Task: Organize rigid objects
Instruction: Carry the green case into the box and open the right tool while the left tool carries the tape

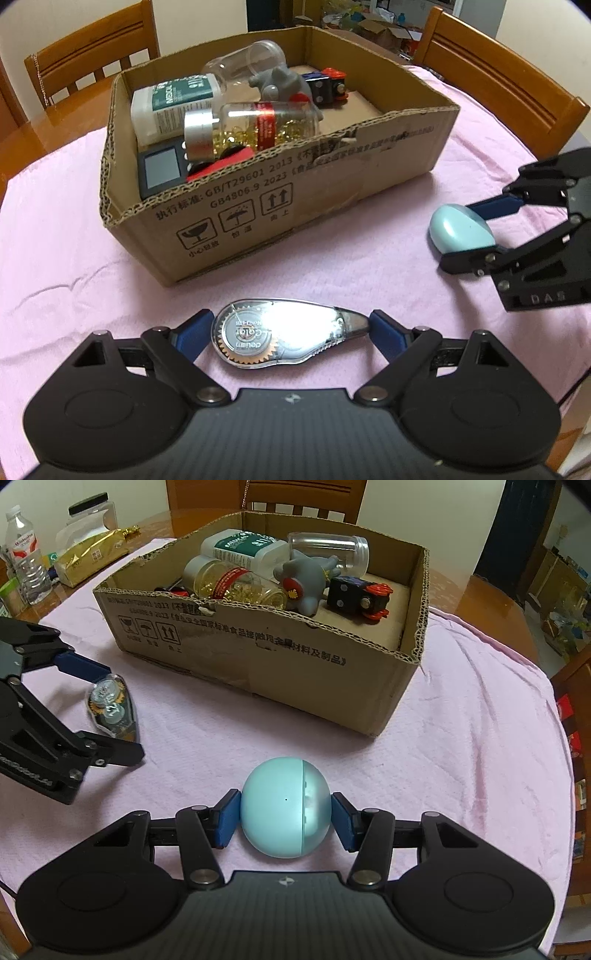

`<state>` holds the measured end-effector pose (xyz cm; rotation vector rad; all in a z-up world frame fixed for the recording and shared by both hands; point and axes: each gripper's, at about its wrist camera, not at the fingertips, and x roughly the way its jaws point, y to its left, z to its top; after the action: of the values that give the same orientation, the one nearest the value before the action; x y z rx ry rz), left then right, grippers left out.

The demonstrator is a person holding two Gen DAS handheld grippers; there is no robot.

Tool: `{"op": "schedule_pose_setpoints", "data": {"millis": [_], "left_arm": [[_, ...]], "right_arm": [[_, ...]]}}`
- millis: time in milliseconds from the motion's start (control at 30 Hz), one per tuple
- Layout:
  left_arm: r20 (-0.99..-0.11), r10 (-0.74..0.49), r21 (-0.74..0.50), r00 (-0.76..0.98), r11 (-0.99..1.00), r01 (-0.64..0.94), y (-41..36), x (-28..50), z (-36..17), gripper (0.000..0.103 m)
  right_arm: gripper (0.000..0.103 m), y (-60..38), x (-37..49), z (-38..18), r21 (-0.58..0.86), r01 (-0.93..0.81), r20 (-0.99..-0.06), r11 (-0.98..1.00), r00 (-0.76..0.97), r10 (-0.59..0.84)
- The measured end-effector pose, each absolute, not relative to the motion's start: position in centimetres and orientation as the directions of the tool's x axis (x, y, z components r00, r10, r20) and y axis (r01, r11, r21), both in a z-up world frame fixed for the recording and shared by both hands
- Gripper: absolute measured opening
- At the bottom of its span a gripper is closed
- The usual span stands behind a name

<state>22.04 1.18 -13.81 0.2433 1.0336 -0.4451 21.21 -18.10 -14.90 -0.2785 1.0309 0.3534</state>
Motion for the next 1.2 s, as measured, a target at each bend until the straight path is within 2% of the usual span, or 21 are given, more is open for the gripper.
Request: {"op": "schedule_pose_setpoints", "data": {"millis": [400, 533, 800, 1200], "left_arm": [[-0.856, -0.259, 0.024, 0.447, 0.845, 0.534, 1.6, 20.3, -9.8, 0.089], [-0.845, -0.267, 0.027, 0.463, 0.844, 0.535, 2.1, 20.0, -8.3, 0.089], [-0.817, -0.269, 0.029, 0.511, 0.865, 0.501, 3.3, 19.3, -5.9, 0.089], [-0.801, -0.221, 0.028, 0.556, 0.914, 0.404, 5.2, 19.0, -4.4, 0.089]], "right_arm": [[0.058, -18.8, 20.4, -11.1, -0.061, -0.472, -0.858, 0.880, 0.475, 0.195], [0.058, -18.7, 20.4, -8.7, -0.118, -0.505, -0.838, 0.855, 0.513, 0.187], [0.058, -18.2, 23.4, -4.3, -0.137, -0.539, -0.783, 0.831, 0.573, 0.243], [0.058, -16.1, 30.9, -7.3, -0.162, -0.511, -0.814, 0.844, 0.554, 0.178]]}}
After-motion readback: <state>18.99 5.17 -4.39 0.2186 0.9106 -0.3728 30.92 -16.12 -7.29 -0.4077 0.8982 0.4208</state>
